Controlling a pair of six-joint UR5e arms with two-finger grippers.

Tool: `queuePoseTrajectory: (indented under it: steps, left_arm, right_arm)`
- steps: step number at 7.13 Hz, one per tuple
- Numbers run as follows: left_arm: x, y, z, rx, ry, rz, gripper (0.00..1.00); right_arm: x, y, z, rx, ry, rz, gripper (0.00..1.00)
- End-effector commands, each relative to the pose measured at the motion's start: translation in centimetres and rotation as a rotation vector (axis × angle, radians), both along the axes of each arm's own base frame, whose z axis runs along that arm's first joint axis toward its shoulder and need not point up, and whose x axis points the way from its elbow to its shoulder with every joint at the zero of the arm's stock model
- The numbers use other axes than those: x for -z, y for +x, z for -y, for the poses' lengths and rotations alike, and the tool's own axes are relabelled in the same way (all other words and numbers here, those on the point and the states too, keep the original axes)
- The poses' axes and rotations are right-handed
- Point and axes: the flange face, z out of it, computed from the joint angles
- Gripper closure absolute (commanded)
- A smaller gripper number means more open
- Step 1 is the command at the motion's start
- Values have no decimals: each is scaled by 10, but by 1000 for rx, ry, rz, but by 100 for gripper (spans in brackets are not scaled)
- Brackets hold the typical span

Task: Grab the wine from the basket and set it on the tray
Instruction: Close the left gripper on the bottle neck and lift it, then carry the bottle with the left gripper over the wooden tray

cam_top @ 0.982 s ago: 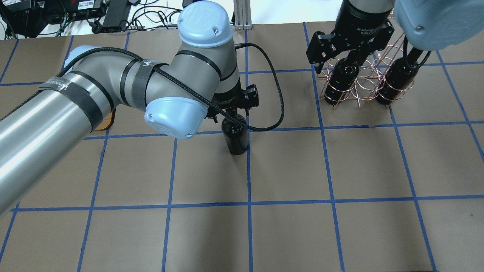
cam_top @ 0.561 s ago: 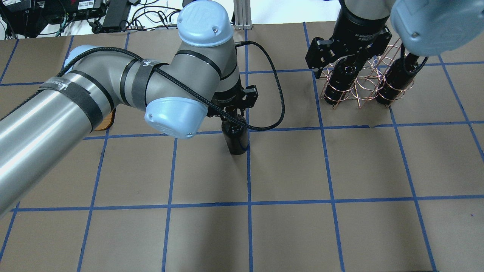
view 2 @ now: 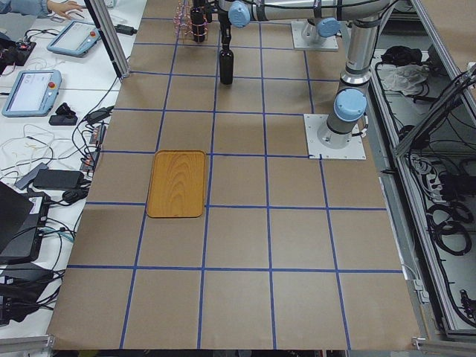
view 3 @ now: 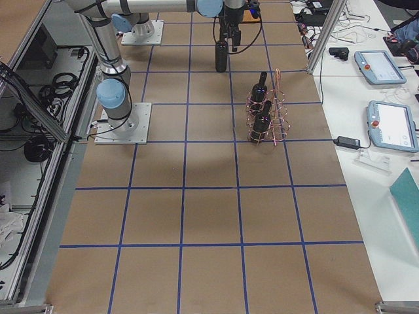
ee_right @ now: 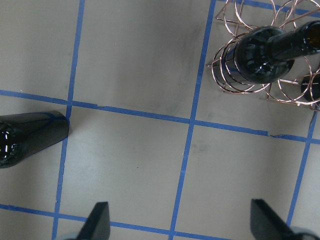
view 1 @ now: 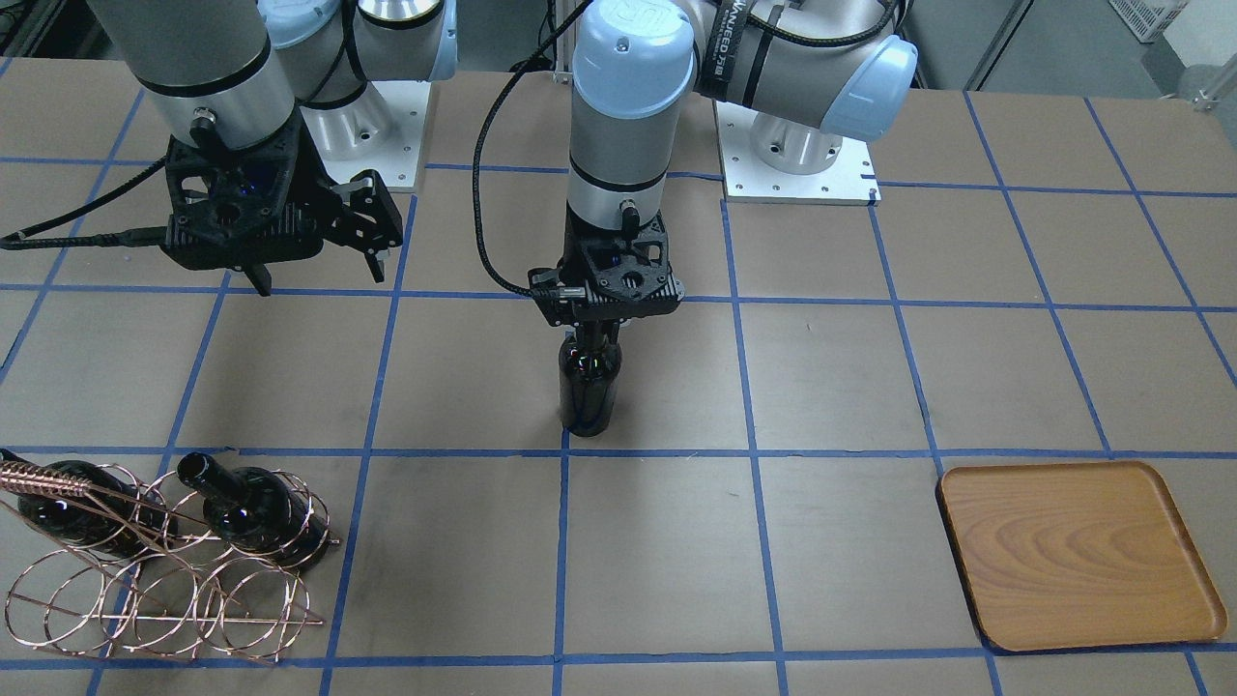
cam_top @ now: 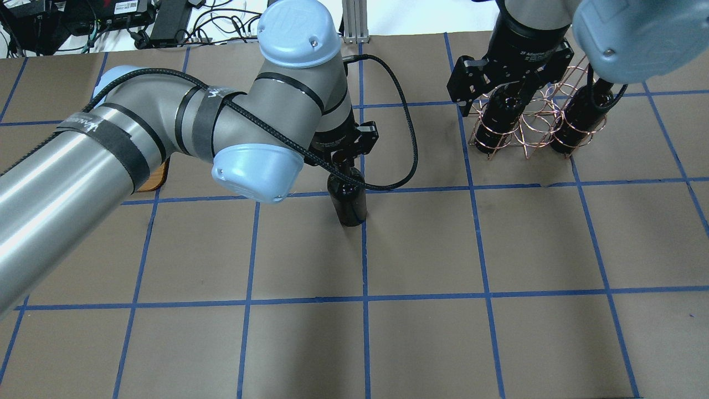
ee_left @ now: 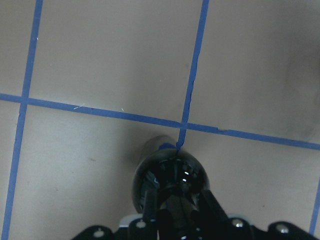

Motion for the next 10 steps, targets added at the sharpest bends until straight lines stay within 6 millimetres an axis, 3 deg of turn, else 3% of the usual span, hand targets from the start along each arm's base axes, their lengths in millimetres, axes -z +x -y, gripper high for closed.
queuePoseTrajectory:
  steps: [1,2,3,4,5,6,7,9,10]
  left_arm:
    - [-20,7,-4,-9,-24,-5,100]
    - [-40,21,2,-34,-45,-5,100]
    - [-63,57,18,-71,4,16,100]
    - [-90,84,23,21,43,47,100]
    - [-103,116,32,44,59,58,100]
    - [-119,155,38,43,58,56,100]
    - [-128,206,43,119,56,61,100]
    - [-130,297,54,188,62,52,100]
    - [-123,356,60,233,53,19,100]
  right_arm:
    - [1,1,0,-1,2,3,0]
    - [0,1,0,-1,0,3,0]
    - [0,0,0,1,-1,3,0]
    - [-11,0,-6,1,-24,8,0]
    - [-8,0,-5,-1,-17,4,0]
    - [-10,0,-6,-1,-21,5,0]
    - [-8,0,-5,-2,-18,6,0]
    - [-10,1,-6,-2,-21,8,0]
    - [-10,1,-5,-1,-27,8,0]
